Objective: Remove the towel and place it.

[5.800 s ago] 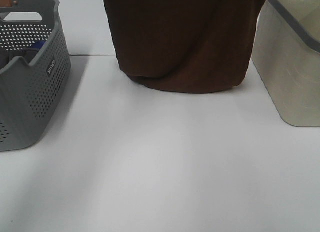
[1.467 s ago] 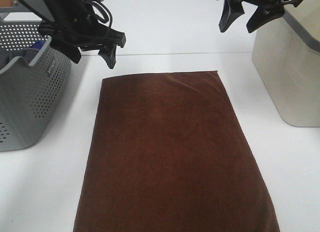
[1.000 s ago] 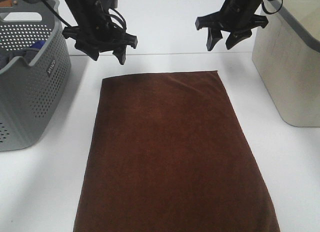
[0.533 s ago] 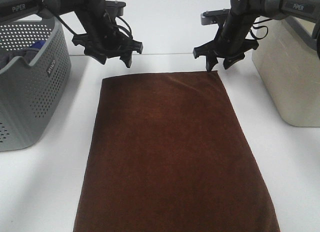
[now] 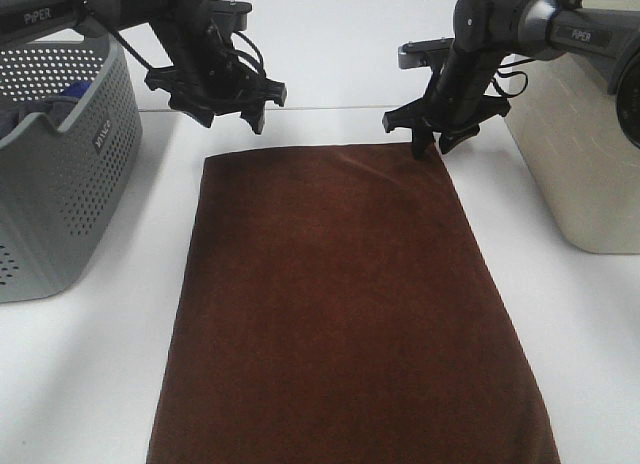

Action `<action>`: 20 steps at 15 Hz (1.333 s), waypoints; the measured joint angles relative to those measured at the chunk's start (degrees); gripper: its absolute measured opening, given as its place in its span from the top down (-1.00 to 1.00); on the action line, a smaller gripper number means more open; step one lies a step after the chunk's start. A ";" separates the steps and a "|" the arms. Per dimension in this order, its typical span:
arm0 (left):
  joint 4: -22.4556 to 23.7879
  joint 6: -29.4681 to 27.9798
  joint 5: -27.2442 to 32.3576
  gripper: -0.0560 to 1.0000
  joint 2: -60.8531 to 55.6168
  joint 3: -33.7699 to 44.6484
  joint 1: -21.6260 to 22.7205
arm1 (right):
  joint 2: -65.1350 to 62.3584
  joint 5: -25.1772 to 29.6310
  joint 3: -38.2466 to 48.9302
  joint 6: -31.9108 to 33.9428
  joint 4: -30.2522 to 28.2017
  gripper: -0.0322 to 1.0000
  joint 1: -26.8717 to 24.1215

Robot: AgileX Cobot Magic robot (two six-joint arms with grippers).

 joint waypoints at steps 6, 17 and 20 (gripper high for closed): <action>-0.06 -0.11 0.46 -0.38 0.00 0.00 0.00 | 1.03 -0.29 -0.11 0.34 -0.23 0.12 0.00; 1.43 -2.18 -0.52 -0.38 0.80 -0.17 0.00 | -1.15 3.67 -0.40 1.03 -5.33 0.94 0.11; 2.06 -3.44 -0.63 -0.38 2.75 -0.23 0.00 | -2.46 4.07 -0.40 1.72 -5.90 0.94 0.11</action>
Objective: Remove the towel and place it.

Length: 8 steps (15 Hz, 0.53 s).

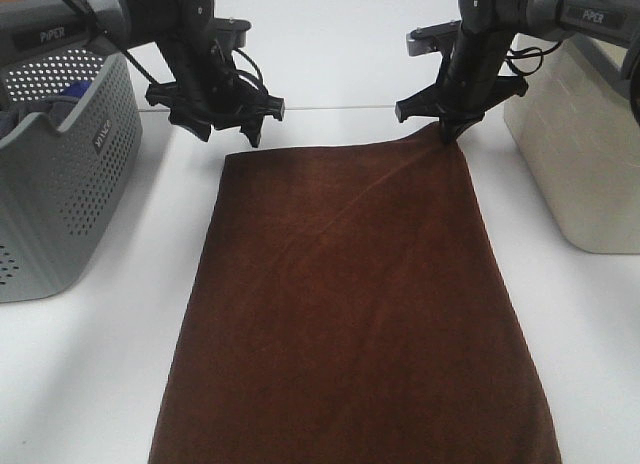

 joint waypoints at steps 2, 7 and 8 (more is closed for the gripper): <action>-0.29 -1.43 -0.34 -0.38 1.89 0.00 0.00 | -0.23 0.52 0.00 0.17 0.00 0.94 0.00; -3.27 -1.66 -3.90 -0.23 4.64 -0.11 0.00 | -0.23 0.63 0.00 0.17 0.06 0.94 0.00; -3.27 -1.66 -4.07 -0.15 4.87 -0.17 0.00 | -0.23 0.63 0.00 0.17 0.06 0.94 0.00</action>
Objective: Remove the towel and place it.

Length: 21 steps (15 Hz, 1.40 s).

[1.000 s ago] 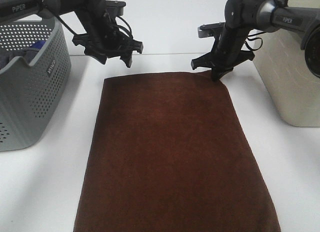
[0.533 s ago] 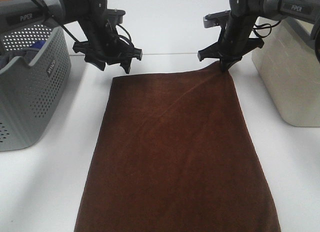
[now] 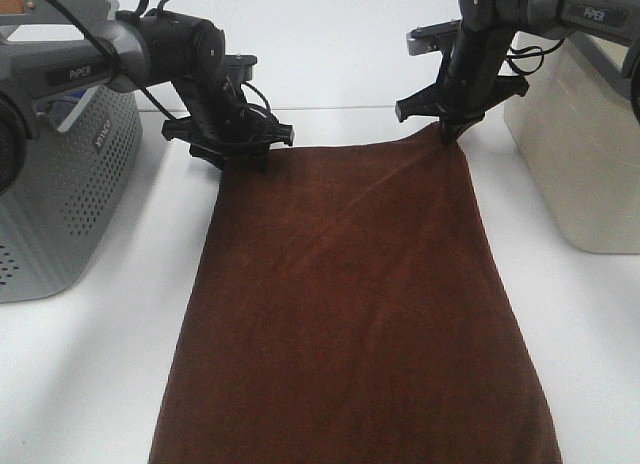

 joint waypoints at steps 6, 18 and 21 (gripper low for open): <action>1.60 0.74 -0.17 0.88 0.23 -0.29 0.17 | 0.00 0.00 0.00 0.00 0.06 0.94 0.00; 14.90 -8.59 -17.19 0.89 0.57 -7.10 2.06 | -0.23 -15.36 -5.33 0.00 -3.32 0.94 -0.06; 18.74 -9.91 -26.01 0.89 0.74 -7.10 3.09 | 0.11 -22.46 -5.44 0.00 -4.81 0.94 -0.06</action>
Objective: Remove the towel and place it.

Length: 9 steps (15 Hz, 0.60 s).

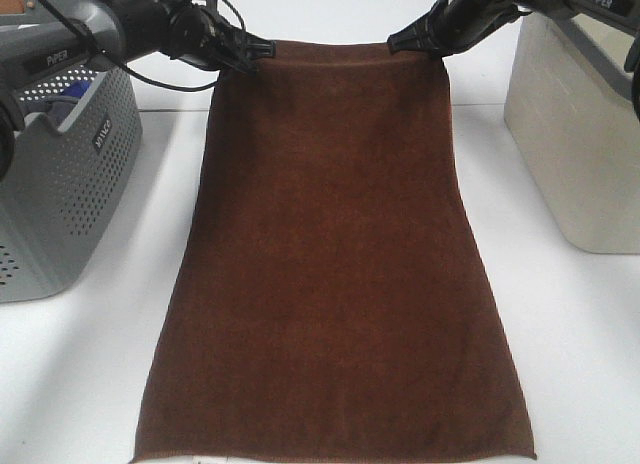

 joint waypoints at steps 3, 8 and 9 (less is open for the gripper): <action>1.60 -0.23 -8.65 0.89 1.26 0.00 0.52 | 2.52 -6.65 -0.06 0.00 -1.49 0.94 0.00; 2.18 -0.34 -15.70 0.75 4.76 0.00 1.95 | 7.45 -13.75 -0.06 0.17 -4.76 0.57 0.00; 2.18 -0.34 -15.81 0.59 5.27 0.00 1.95 | 8.19 -13.81 -0.06 0.63 -4.81 0.30 0.00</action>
